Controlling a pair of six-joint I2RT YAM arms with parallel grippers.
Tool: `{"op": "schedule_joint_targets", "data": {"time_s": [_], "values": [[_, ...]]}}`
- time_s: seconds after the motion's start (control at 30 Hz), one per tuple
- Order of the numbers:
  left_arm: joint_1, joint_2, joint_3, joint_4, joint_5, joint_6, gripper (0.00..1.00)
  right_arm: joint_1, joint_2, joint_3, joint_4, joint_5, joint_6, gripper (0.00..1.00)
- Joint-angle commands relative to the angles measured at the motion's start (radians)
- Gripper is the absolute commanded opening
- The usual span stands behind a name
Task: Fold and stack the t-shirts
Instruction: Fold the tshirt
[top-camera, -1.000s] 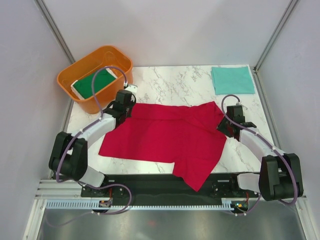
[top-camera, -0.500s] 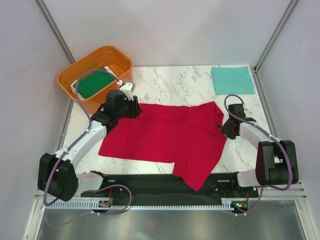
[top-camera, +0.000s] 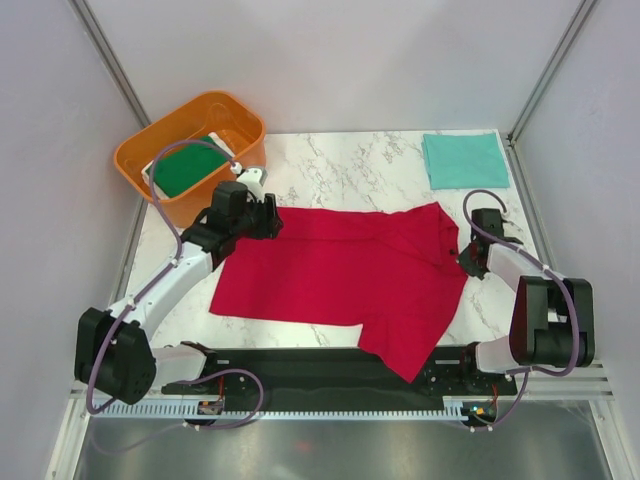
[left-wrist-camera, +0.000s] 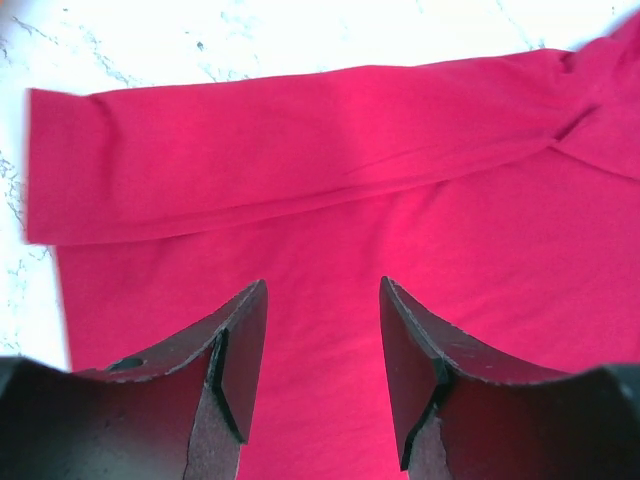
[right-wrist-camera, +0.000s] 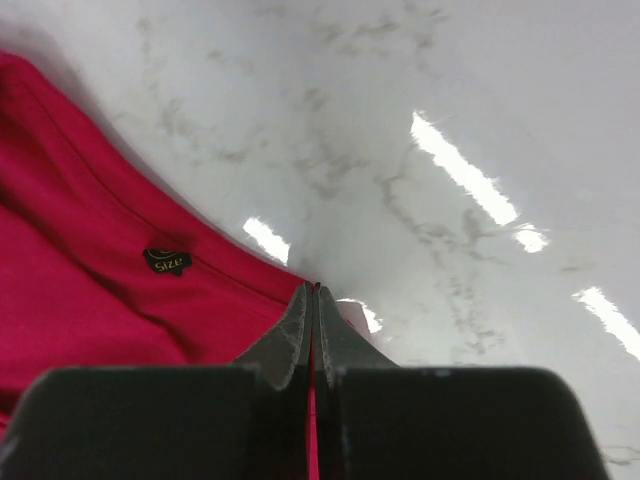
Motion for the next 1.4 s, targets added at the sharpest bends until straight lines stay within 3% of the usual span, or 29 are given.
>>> {"op": "schedule_joint_targets", "data": {"time_s": [0.0,0.17,0.23,0.33,0.43,0.6,0.77,1.03,1.23,1.37], "values": [[0.002,-0.014,0.044,-0.002,-0.014,-0.016,0.57,-0.059,0.014,0.031,-0.060,0.102,-0.035,0.00],[0.002,0.043,0.087,-0.002,0.001,-0.050,0.57,-0.143,0.063,0.075,-0.074,0.114,-0.084,0.01],[0.002,0.084,0.112,-0.004,0.034,-0.050,0.57,-0.167,0.076,0.123,-0.112,0.125,-0.110,0.16],[0.000,0.164,0.173,-0.002,0.088,-0.030,0.57,-0.170,0.066,0.221,-0.157,0.106,-0.160,0.28],[0.003,0.239,0.242,-0.004,0.108,-0.038,0.57,-0.162,0.036,0.295,-0.180,-0.002,-0.184,0.33],[0.020,0.405,0.314,-0.004,0.130,-0.049,0.57,-0.050,0.039,0.338,-0.116,-0.185,-0.311,0.36],[0.093,0.518,0.328,-0.004,0.166,-0.102,0.57,0.072,0.186,0.378,-0.068,-0.424,-0.460,0.42],[0.109,0.649,0.373,-0.005,0.139,-0.113,0.56,0.134,0.335,0.453,0.003,-0.484,-0.588,0.53],[0.157,0.666,0.370,-0.005,0.052,-0.151,0.56,0.174,0.421,0.513,0.003,-0.543,-0.683,0.55],[0.172,0.637,0.402,-0.005,0.081,-0.122,0.55,0.182,0.438,0.528,0.010,-0.535,-0.707,0.55]]}}
